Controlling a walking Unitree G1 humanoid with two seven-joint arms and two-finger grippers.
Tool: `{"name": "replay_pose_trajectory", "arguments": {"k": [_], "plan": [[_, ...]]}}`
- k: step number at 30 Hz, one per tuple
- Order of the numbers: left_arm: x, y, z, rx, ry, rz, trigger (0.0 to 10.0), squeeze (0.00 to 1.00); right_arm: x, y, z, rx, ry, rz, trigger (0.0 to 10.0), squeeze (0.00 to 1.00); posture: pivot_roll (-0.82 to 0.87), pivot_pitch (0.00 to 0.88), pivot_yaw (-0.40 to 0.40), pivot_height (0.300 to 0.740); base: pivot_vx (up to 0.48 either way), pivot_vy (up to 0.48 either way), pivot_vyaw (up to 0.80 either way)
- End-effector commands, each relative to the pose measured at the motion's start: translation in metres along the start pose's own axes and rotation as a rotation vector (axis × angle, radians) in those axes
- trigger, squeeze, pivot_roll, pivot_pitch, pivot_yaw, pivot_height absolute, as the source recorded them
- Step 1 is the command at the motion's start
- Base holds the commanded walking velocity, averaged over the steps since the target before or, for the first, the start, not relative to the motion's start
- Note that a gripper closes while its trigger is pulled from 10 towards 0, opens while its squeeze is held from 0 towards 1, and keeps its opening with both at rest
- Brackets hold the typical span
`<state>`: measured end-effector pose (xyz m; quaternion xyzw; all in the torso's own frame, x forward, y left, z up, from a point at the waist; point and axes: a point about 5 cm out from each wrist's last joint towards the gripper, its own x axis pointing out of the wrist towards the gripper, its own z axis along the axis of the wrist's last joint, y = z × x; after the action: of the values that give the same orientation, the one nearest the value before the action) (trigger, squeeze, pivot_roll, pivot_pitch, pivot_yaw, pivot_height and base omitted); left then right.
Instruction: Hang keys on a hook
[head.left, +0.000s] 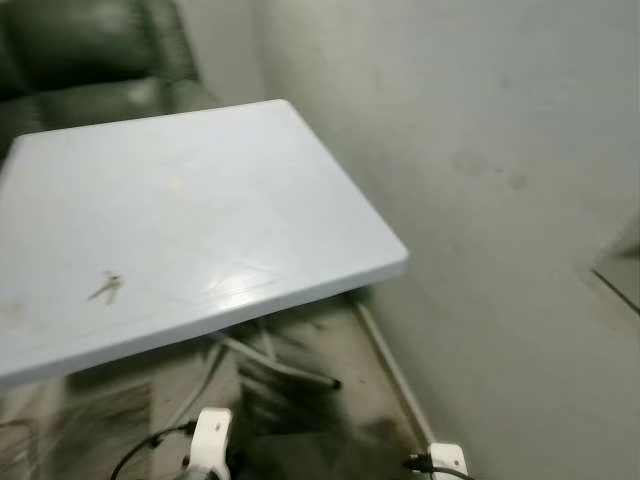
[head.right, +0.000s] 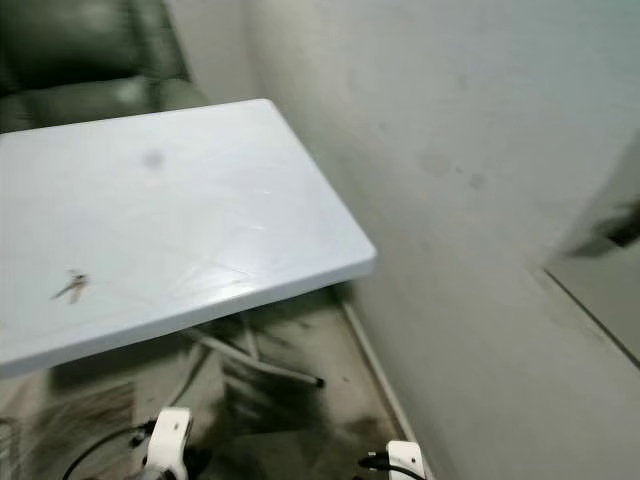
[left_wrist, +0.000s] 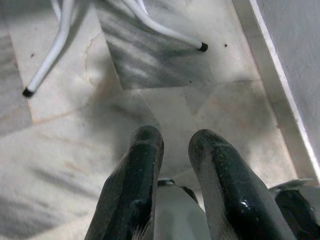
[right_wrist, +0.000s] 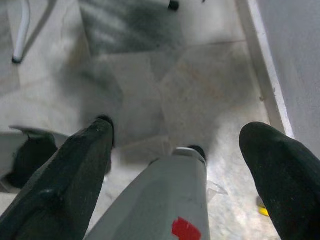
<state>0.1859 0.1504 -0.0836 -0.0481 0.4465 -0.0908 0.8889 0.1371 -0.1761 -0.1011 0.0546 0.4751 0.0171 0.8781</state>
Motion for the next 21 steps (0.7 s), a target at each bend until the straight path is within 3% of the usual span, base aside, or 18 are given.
{"name": "replay_pose_trajectory", "arguments": {"k": [1,18,21], "plan": [[-0.0011,0.0026,-0.0037,0.024,0.024,0.001,10.0,0.0,-0.0001,-0.0003,-0.001,0.01,0.006,-0.007,10.0,0.0,-0.12,0.0,0.021,0.74,0.0,0.0,0.8],[-0.0008,-0.0007,-0.0065,0.062,0.051,-0.023,10.0,0.0,-0.0005,-0.0009,-0.0013,0.005,0.0,-0.012,10.0,0.0,-0.12,0.0,0.018,0.74,0.0,0.0,0.8],[-0.0009,-0.0008,-0.0069,0.061,0.051,-0.023,10.0,0.0,-0.0007,-0.0013,-0.0015,0.025,-0.005,-0.013,10.0,0.0,-0.12,0.0,0.02,0.74,0.0,0.0,0.0]]}}
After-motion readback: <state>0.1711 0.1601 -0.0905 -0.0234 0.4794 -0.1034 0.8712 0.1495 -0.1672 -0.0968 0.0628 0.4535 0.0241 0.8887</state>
